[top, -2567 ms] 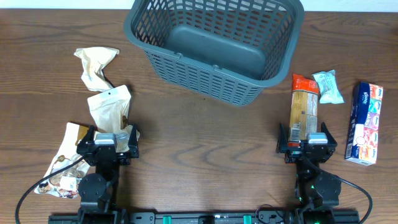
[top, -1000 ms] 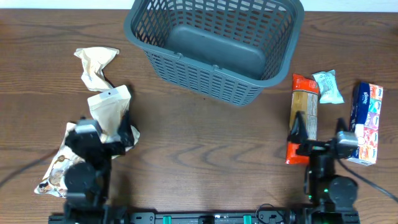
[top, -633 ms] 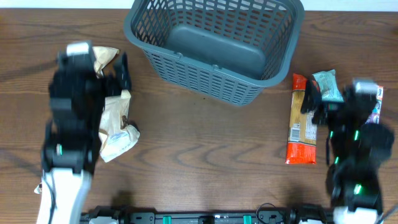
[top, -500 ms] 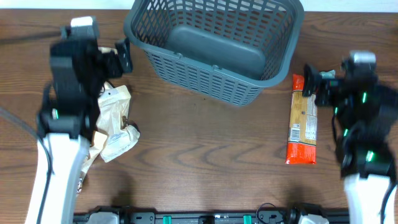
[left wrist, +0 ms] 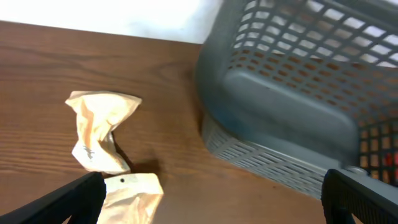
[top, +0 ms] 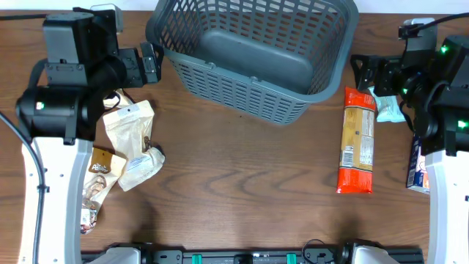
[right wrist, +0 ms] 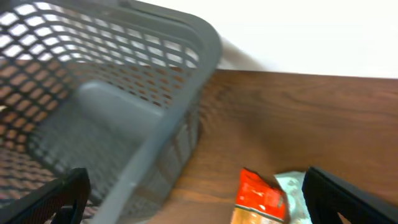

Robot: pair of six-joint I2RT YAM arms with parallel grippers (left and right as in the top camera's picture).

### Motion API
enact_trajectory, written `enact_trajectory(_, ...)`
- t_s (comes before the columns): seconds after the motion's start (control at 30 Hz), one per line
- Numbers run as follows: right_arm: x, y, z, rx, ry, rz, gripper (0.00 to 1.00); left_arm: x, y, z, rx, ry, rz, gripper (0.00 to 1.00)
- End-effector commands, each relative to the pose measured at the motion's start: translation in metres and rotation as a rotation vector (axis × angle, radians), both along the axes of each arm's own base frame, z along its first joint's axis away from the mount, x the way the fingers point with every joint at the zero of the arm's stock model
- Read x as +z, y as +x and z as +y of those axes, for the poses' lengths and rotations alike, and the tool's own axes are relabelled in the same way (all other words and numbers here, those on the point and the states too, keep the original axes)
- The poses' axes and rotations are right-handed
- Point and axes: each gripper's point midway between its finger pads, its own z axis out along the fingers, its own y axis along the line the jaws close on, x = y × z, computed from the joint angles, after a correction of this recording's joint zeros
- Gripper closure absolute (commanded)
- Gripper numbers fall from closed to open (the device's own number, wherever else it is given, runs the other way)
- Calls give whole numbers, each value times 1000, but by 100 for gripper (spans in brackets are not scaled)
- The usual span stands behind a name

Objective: Pack container
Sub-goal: 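Raise both grippers and reach toward the grey basket's rim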

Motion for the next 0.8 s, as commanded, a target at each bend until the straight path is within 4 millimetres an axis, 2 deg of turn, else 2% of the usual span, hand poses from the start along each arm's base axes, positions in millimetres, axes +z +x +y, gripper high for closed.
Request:
enact_trajectory(0.0, 21, -6, 12, 78, 20, -58, 1, 16, -4, -13, -63, -57, -37, 1)
enact_trajectory(0.1, 28, -7, 10, 73, 12, -76, 1, 19, -5, -20, -97, -84, -40, 1)
enact_trajectory(0.17, 37, -7, 4, 51, 0, -96, 6, 24, -5, -20, -97, -84, -52, 9)
enact_trajectory(0.2, 43, -6, 0, 31, -11, -108, 13, 27, -4, -20, -96, -84, -60, 14)
enact_trajectory(0.27, 54, -5, -15, -54, -16, -125, 37, 35, 1, -17, -71, -91, -80, 22)
enact_trajectory(0.3, 59, -5, -21, -86, -19, -133, 51, 39, 6, -13, -32, -95, -89, 30)
enact_trajectory(0.33, 70, -4, -31, -135, -28, -153, 69, 47, 17, -5, 31, -104, -108, 58)
enact_trajectory(0.37, 75, -3, -35, -148, -30, -162, 73, 50, 24, -4, 51, -113, -117, 68)
enact_trajectory(0.5, 86, 1, -48, -198, -27, -189, 91, 58, 62, -8, 87, -180, -152, 94)
enact_trajectory(0.57, 89, 5, -50, -205, -20, -204, 99, 54, 80, -13, 97, -209, -151, 94)
enact_trajectory(0.67, 87, 13, -52, -216, 3, -206, 99, 37, 102, -26, 75, -208, -127, 94)
enact_trajectory(0.77, 74, 18, -53, -252, 79, -158, 99, 14, 110, -41, 25, -169, -78, 94)
